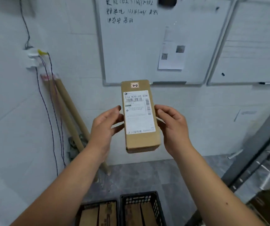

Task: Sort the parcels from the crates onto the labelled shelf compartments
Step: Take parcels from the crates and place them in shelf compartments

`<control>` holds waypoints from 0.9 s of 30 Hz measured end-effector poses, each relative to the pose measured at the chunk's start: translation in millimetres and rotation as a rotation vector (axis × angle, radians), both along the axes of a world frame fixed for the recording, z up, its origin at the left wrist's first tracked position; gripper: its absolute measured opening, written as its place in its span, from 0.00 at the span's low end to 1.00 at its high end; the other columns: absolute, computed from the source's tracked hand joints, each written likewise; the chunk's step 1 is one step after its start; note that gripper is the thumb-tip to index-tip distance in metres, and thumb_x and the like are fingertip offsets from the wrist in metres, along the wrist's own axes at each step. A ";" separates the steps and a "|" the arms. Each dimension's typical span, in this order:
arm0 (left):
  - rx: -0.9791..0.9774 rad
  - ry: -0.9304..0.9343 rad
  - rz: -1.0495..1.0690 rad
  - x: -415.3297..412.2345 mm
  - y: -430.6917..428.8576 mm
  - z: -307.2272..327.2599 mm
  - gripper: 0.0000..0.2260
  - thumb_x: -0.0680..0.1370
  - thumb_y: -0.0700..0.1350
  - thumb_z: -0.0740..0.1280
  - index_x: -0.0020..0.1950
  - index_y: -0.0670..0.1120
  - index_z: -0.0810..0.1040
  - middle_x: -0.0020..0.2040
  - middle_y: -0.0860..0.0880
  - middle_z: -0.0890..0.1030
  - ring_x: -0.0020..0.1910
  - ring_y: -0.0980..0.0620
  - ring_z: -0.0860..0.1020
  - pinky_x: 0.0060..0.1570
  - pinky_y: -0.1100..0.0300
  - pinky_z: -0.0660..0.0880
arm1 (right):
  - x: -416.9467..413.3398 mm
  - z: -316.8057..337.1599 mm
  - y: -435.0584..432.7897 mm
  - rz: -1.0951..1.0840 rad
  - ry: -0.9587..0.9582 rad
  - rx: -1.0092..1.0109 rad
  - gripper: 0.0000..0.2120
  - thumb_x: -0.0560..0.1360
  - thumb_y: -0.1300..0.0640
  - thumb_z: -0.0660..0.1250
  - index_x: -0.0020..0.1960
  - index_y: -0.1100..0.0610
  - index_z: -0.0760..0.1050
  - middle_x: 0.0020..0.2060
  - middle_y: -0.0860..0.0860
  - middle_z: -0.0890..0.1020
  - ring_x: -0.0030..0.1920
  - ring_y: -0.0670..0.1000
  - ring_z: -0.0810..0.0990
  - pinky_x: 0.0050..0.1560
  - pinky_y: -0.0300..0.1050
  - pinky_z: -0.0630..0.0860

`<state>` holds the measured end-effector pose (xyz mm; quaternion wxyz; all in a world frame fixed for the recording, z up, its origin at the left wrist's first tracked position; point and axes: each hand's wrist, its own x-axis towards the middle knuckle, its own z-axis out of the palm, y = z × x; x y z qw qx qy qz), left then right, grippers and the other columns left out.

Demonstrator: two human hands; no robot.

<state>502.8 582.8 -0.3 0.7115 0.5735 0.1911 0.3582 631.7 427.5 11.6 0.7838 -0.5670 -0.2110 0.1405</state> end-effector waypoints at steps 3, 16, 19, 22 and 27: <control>0.060 -0.052 -0.089 -0.9 10.9 8.0 0.11 0.85 0.45 0.64 0.63 0.47 0.84 0.57 0.46 0.87 0.59 0.45 0.84 0.56 0.51 0.80 | -13.9 11.0 6.5 -0.025 -0.005 0.051 0.07 0.81 0.63 0.69 0.57 0.59 0.83 0.49 0.55 0.87 0.49 0.51 0.86 0.52 0.45 0.80; 0.291 -0.147 -0.412 12.2 -34.5 53.0 0.21 0.78 0.48 0.69 0.72 0.48 0.78 0.62 0.48 0.86 0.62 0.44 0.83 0.64 0.45 0.78 | -56.4 47.1 -74.3 -0.241 -0.193 0.014 0.15 0.81 0.61 0.70 0.67 0.57 0.80 0.58 0.53 0.87 0.61 0.54 0.85 0.65 0.61 0.80; 0.353 -0.162 -0.475 13.7 -65.5 62.5 0.22 0.79 0.48 0.67 0.74 0.50 0.76 0.63 0.52 0.85 0.62 0.47 0.83 0.60 0.47 0.79 | -63.5 54.3 -110.2 -0.219 -0.232 -0.029 0.18 0.80 0.59 0.71 0.69 0.52 0.78 0.62 0.49 0.85 0.63 0.51 0.84 0.64 0.60 0.81; 0.388 -0.176 -0.551 19.0 -96.1 66.3 0.23 0.79 0.46 0.68 0.75 0.53 0.75 0.67 0.51 0.82 0.66 0.45 0.80 0.63 0.41 0.79 | -69.5 54.9 -147.8 -0.221 -0.255 -0.021 0.21 0.79 0.62 0.72 0.71 0.51 0.77 0.65 0.49 0.83 0.64 0.51 0.83 0.62 0.59 0.82; 0.357 -0.214 -0.686 30.3 -151.7 62.5 0.28 0.78 0.45 0.70 0.78 0.59 0.70 0.70 0.52 0.79 0.70 0.45 0.77 0.63 0.38 0.79 | -77.1 62.0 -202.5 -0.317 -0.323 -0.096 0.28 0.74 0.57 0.77 0.72 0.43 0.75 0.68 0.50 0.81 0.68 0.56 0.80 0.62 0.62 0.81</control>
